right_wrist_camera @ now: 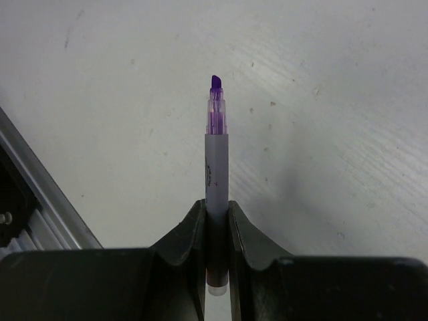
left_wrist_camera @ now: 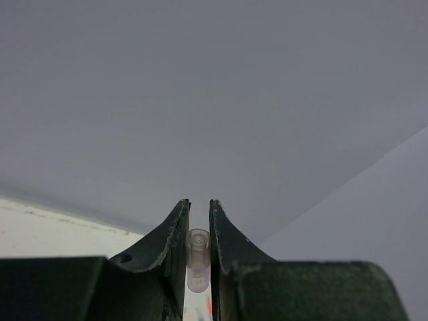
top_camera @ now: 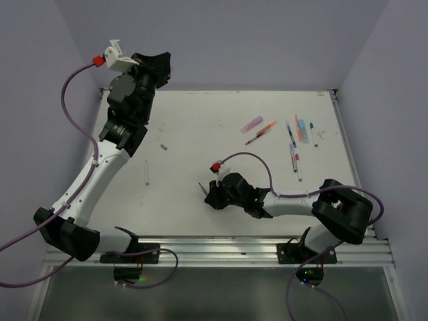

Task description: Open the pen caps

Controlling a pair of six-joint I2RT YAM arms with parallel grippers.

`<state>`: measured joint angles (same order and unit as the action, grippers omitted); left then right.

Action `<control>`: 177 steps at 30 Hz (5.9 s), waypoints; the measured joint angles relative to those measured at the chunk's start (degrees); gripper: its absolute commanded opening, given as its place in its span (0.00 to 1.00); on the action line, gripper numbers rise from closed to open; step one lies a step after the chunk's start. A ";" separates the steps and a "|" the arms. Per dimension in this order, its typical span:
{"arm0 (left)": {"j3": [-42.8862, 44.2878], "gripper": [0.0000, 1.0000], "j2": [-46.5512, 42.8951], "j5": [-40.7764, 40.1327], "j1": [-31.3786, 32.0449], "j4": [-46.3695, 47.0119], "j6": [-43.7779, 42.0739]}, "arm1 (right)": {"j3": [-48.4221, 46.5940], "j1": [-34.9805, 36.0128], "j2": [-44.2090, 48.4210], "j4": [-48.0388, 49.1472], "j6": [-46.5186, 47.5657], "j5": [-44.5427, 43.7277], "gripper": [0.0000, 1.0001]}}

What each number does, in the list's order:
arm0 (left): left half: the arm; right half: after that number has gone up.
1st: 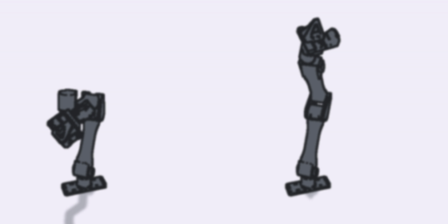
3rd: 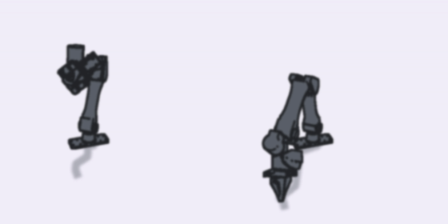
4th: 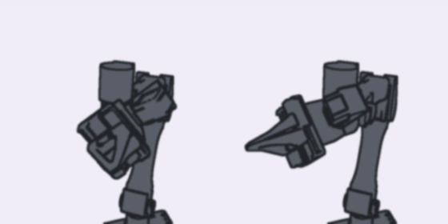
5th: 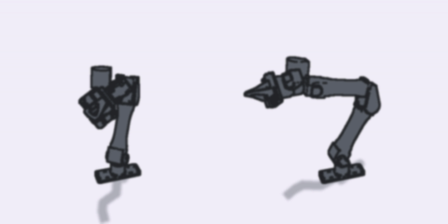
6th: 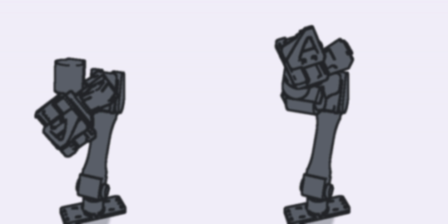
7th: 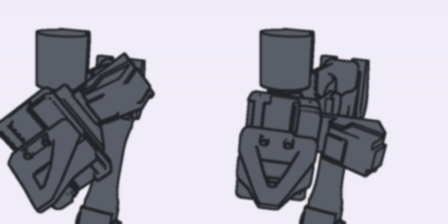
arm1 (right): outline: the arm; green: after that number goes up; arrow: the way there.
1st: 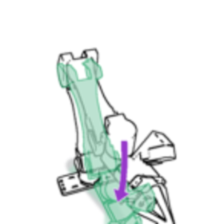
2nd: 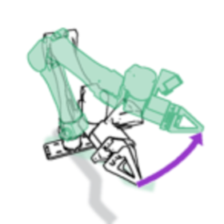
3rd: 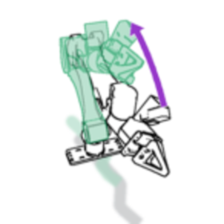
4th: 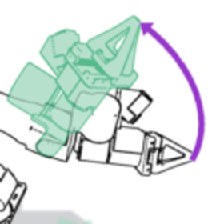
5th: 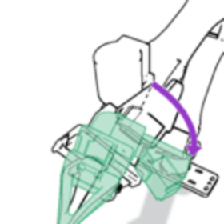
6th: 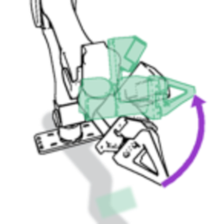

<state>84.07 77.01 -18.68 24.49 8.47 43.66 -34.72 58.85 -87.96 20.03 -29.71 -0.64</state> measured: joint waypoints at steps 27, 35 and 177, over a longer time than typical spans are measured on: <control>-29.64 0.01 10.10 8.48 -6.82 -20.39 -10.40 | -27.93 0.00 -21.24 -10.67 -12.37 -13.18 0.04; -29.81 0.09 15.61 8.59 -6.88 -21.62 -10.49 | -33.24 0.02 -27.50 -12.00 -13.79 -13.07 0.09; -30.84 0.66 -8.39 21.70 7.15 -12.57 6.36 | -11.47 -4.31 17.09 -17.57 15.41 -5.38 0.00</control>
<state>53.23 68.62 3.03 31.64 -4.10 50.02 -46.19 54.54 -70.87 2.46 -14.31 -6.02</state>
